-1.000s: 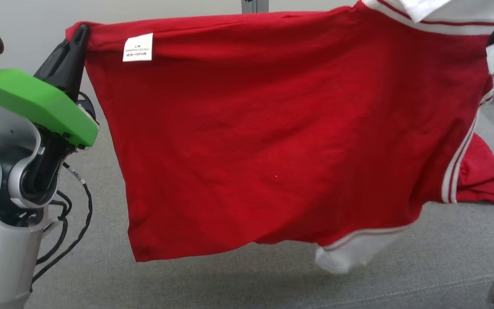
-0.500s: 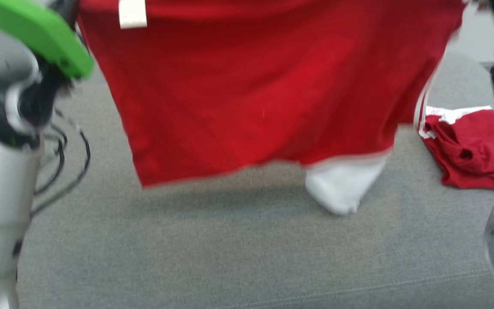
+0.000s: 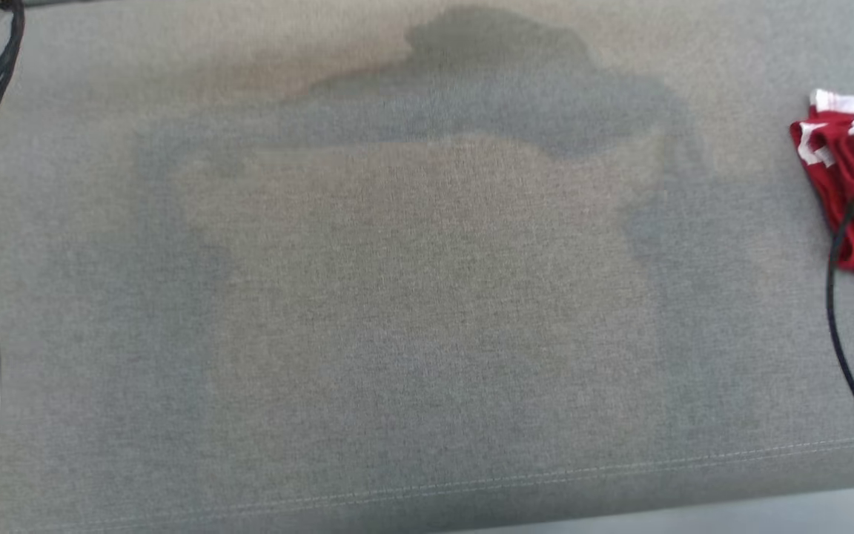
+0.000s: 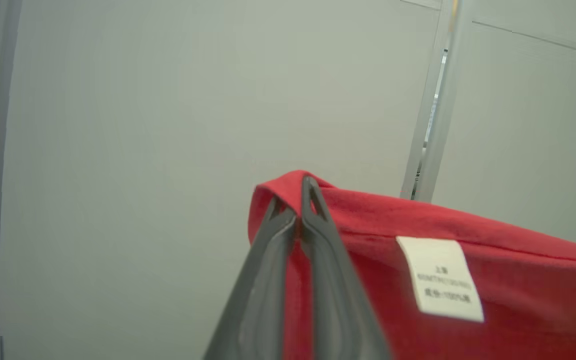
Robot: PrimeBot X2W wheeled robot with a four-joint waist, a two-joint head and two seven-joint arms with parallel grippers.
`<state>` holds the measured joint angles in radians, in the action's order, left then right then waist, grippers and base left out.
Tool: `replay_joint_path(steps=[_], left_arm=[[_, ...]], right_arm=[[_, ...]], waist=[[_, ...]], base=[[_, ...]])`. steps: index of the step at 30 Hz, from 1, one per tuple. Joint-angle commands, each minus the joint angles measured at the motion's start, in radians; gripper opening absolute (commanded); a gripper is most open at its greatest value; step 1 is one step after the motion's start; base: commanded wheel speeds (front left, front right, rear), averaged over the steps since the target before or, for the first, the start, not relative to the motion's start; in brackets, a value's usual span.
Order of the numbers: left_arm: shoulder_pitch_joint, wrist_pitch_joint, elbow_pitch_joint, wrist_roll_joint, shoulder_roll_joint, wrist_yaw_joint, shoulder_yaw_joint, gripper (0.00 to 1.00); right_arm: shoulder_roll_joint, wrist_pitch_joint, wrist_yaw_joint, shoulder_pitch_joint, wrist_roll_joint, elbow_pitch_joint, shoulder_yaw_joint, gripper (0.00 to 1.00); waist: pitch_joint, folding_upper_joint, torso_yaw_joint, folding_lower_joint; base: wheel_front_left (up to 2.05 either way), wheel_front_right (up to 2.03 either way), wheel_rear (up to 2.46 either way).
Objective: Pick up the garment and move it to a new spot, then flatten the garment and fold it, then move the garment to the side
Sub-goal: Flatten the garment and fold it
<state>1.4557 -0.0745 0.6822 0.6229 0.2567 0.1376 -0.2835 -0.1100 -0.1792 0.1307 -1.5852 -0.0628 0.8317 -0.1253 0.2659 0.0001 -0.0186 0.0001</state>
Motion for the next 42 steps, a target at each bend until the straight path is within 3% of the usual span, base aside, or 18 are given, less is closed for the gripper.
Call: replay_joint_path(steps=[1, 6, 11, 16, 21, 27, 32, 36, 42], left_arm=[[0.004, -0.011, 0.037, -0.005, 0.003, -0.01, 0.0, 0.0], [0.036, -0.059, 0.181, 0.003, 0.012, -0.04, 0.005, 0.0], [0.07, -0.105, 0.241, 0.008, 0.018, -0.069, 0.008, 0.0], [0.093, -0.135, 0.26, 0.04, 0.012, -0.132, 0.023, 0.0], [0.004, -0.157, 0.231, 0.079, 0.03, -0.218, 0.039, 0.0], [-0.217, -0.141, 0.168, 0.13, 0.043, -0.249, 0.039, 0.0], [-0.544, -0.12, 0.052, 0.19, 0.044, -0.255, 0.044, 0.0], [-0.82, -0.092, -0.103, 0.236, 0.054, -0.226, 0.056, 0.0], [-1.181, -0.042, -0.325, 0.29, 0.06, -0.135, 0.069, 0.0]], right_arm=[[0.005, -0.015, 0.0, -0.004, 0.006, 0.032, 0.002, 0.0], [0.032, -0.06, 0.0, -0.017, -0.009, 0.161, 0.043, 0.0], [0.039, -0.08, 0.0, -0.033, -0.051, 0.198, 0.068, 0.0], [0.04, -0.086, 0.0, -0.037, -0.143, 0.173, 0.12, 0.0], [0.011, -0.085, 0.0, 0.075, -0.292, 0.075, 0.27, 0.0], [-0.074, -0.058, 0.0, 0.328, -0.485, -0.103, 0.388, 0.0], [-0.159, -0.01, 0.0, 0.704, -0.629, -0.337, 0.408, 0.0], [-0.179, 0.041, 0.0, 1.015, -0.684, -0.518, 0.355, 0.0], [-0.117, 0.141, 0.0, 1.402, -0.674, -0.695, 0.261, 0.0]], waist=[[0.1, -0.0001, -0.008, -0.0001], [0.188, -0.0001, -0.038, -0.0001], [0.233, -0.0001, -0.049, -0.0001], [0.242, -0.0001, -0.05, -0.0001], [0.206, -0.0001, -0.039, -0.0001], [0.098, -0.0001, -0.02, -0.0001], [-0.01, -0.0001, 0.003, -0.0001], [-0.068, -0.0001, 0.007, -0.0001], [-0.134, -0.0001, 0.015, -0.0001]], base=[[0.0, 0.0, 0.0], [0.0, 0.0, 0.0], [0.0, 0.0, 0.0], [0.0, 0.0, 0.0], [0.0, 0.0, 0.0], [0.0, 0.0, 0.0], [0.0, 0.0, 0.0], [0.0, 0.0, 0.0], [0.0, 0.0, 0.0]])
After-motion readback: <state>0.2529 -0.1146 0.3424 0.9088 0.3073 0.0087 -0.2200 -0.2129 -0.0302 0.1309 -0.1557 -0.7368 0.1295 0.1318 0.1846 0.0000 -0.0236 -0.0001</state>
